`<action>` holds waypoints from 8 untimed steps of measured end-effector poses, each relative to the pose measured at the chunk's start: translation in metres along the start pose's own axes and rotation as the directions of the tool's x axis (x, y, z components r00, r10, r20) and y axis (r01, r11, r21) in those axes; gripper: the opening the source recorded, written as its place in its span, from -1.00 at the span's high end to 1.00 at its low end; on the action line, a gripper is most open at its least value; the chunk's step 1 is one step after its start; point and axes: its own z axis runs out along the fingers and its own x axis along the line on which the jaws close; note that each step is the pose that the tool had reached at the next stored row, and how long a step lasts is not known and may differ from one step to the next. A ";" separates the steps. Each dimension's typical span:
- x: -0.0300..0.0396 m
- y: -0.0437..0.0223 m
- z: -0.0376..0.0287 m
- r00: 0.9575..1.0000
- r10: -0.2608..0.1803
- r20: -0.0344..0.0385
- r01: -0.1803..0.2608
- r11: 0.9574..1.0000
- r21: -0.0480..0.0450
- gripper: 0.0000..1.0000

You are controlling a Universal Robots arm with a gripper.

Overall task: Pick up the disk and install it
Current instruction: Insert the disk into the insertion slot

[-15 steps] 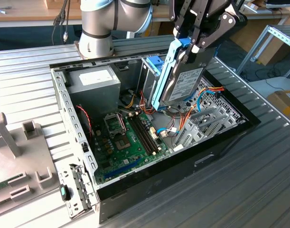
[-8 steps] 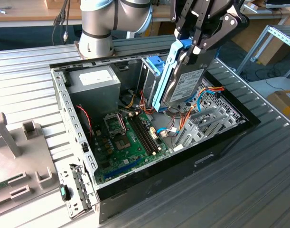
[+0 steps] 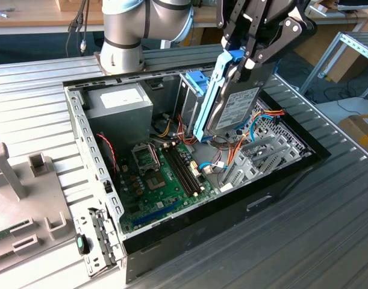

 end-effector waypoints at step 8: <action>0.0020 -0.0064 -0.0001 1.000 0.000 0.000 0.000 1.000 0.000 0.26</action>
